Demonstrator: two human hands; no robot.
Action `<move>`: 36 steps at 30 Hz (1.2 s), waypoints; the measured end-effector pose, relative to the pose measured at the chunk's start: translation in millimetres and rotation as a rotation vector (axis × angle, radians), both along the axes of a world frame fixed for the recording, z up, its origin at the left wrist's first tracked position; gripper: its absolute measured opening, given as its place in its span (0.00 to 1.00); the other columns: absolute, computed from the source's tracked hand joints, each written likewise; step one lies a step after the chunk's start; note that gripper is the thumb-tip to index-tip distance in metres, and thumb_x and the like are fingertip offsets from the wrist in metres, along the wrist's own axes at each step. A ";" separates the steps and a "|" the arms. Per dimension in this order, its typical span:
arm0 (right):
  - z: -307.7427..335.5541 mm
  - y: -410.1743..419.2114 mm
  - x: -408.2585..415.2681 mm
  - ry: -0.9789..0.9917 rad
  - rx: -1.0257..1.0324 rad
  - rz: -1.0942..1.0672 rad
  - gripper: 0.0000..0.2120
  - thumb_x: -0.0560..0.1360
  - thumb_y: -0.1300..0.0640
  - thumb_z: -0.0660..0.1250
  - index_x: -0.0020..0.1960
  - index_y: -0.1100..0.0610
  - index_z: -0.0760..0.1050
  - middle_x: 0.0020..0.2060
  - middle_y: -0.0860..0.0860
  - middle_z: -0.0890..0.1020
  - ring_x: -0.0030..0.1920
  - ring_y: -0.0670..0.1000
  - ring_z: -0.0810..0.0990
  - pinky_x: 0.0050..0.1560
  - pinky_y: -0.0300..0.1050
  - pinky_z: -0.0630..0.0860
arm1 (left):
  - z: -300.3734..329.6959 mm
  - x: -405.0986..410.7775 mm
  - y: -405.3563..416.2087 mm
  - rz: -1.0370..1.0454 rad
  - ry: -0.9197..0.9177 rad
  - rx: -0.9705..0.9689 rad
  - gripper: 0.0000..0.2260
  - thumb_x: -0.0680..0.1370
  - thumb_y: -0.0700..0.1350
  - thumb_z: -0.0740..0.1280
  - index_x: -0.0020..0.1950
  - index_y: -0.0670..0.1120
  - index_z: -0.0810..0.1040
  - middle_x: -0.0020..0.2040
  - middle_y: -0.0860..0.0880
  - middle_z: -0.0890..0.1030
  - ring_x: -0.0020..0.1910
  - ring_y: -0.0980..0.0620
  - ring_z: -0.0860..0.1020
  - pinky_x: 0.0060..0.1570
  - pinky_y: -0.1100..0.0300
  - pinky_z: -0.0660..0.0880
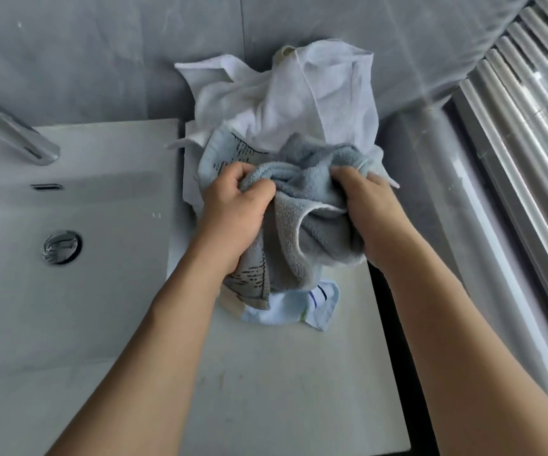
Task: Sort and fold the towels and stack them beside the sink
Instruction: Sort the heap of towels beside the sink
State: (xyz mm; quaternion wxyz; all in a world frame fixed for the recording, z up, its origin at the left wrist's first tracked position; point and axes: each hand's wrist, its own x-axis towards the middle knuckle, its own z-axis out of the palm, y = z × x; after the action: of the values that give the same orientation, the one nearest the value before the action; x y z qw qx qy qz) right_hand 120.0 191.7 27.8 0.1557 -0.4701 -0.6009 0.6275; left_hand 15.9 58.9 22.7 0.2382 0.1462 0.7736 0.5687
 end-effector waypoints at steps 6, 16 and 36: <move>-34.7 -30.5 16.2 -0.343 -0.127 0.281 0.14 0.74 0.47 0.64 0.51 0.55 0.79 0.47 0.56 0.83 0.49 0.55 0.82 0.55 0.54 0.79 | -38.0 1.7 -27.2 -0.162 -0.016 -0.255 0.12 0.65 0.55 0.64 0.46 0.57 0.79 0.42 0.56 0.82 0.43 0.52 0.80 0.49 0.51 0.78; -129.3 -78.2 28.6 -0.691 0.072 0.574 0.24 0.78 0.55 0.60 0.72 0.61 0.62 0.66 0.59 0.73 0.63 0.60 0.73 0.59 0.49 0.71 | -148.3 26.7 -71.1 -0.437 0.415 -0.911 0.16 0.79 0.41 0.59 0.66 0.40 0.67 0.64 0.37 0.69 0.62 0.34 0.69 0.56 0.42 0.69; -24.5 11.2 -35.7 -0.109 0.814 -0.018 0.22 0.74 0.62 0.63 0.68 0.61 0.70 0.64 0.58 0.72 0.63 0.57 0.72 0.65 0.43 0.64 | -34.2 -36.3 18.8 -0.072 1.009 -0.437 0.21 0.67 0.41 0.67 0.61 0.43 0.76 0.67 0.38 0.71 0.68 0.34 0.68 0.69 0.37 0.62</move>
State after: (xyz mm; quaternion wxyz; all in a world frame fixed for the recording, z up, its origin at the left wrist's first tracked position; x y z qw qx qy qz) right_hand 84.3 202.9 3.4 0.3023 -0.4078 -0.8033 0.3114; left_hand -20.4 77.8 -11.4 -0.1183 0.3742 0.8863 0.2458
